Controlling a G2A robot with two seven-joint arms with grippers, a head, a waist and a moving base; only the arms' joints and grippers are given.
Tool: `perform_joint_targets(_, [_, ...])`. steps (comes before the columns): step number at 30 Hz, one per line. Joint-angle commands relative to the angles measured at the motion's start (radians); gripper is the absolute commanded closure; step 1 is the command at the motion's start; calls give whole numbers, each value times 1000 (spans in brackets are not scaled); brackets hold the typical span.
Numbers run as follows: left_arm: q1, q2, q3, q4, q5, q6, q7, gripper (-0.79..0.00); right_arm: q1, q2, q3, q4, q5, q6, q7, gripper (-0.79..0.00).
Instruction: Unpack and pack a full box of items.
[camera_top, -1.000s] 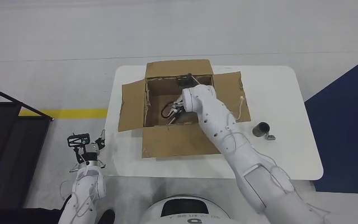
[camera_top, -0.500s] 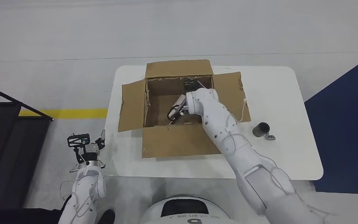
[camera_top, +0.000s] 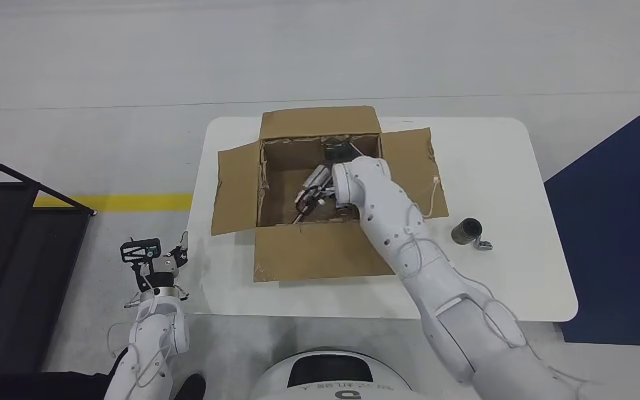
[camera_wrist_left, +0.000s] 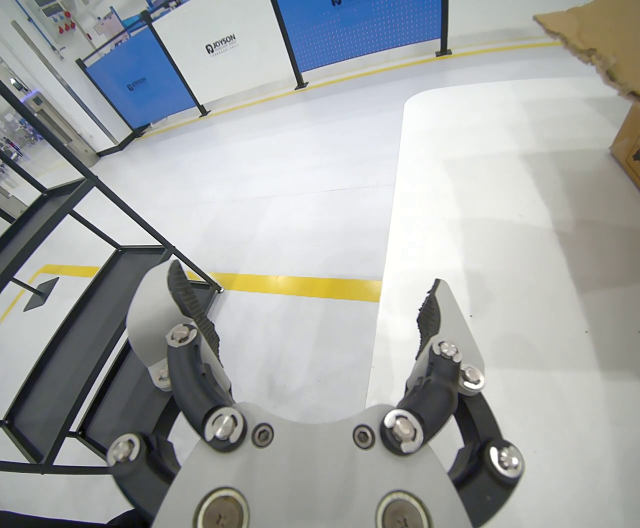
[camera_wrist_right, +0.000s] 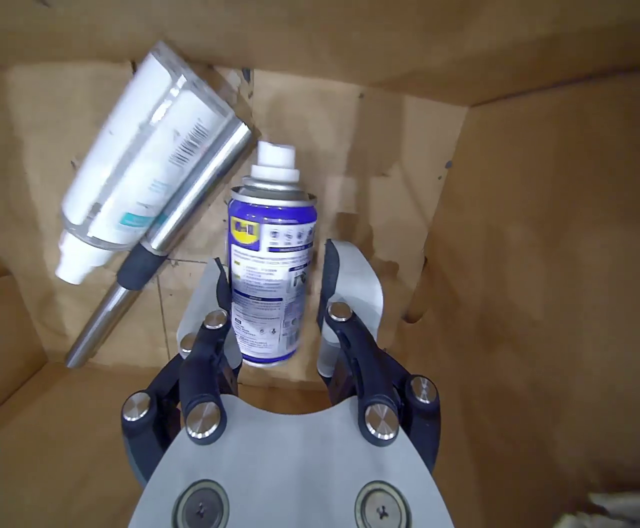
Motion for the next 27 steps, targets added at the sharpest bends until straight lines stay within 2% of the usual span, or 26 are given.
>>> perform_joint_targets(1, [0, 0, 0, 0, 0, 0, 0, -785, 5, -3, -3, 14, 9, -4, -5, -366])
perform_joint_targets(19, [0, 0, 0, 0, 0, 0, 0, -785, 72, -32, -35, 157, 66, -48, -108, -317])
perform_joint_targets(21, [0, 0, 0, 0, 0, 0, 0, -785, 78, -35, -36, 167, 73, -44, -121, -175])
perform_joint_targets(22, [0, 0, 0, 0, 0, 0, 0, -785, 79, -36, -35, 162, 72, -38, -131, 0])
perform_joint_targets(27, [0, 0, 0, 0, 0, 0, 0, -785, 30, -24, -10, 46, 50, -16, -159, 0])
